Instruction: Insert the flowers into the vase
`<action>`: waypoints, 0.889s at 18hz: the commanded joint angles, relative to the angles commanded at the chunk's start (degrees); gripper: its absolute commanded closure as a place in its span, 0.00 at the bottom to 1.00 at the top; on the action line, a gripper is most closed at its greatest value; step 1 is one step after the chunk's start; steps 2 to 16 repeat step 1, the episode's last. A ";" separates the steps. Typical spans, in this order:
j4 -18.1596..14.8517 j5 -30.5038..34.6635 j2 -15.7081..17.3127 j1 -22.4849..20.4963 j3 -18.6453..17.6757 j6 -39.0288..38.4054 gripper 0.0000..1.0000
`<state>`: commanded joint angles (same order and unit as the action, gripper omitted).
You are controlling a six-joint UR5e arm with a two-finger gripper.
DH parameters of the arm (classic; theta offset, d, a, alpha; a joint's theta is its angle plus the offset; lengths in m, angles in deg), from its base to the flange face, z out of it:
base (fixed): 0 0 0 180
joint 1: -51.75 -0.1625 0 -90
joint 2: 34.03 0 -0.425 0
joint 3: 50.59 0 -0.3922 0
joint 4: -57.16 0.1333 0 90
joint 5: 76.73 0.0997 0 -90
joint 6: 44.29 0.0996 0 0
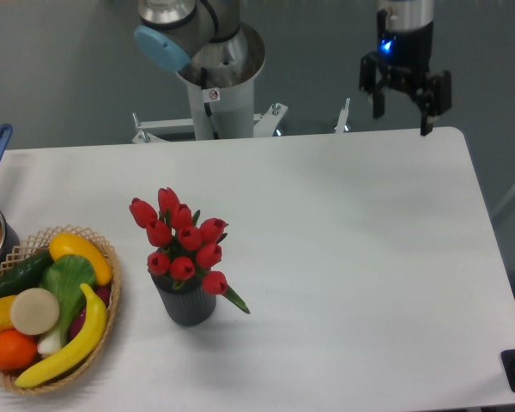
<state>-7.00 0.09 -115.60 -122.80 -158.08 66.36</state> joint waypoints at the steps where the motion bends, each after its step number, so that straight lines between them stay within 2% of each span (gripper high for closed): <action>1: -0.09 0.00 0.35 -0.09 -0.26 0.36 0.00; 16: -0.09 0.00 0.35 -0.09 -0.26 0.36 0.00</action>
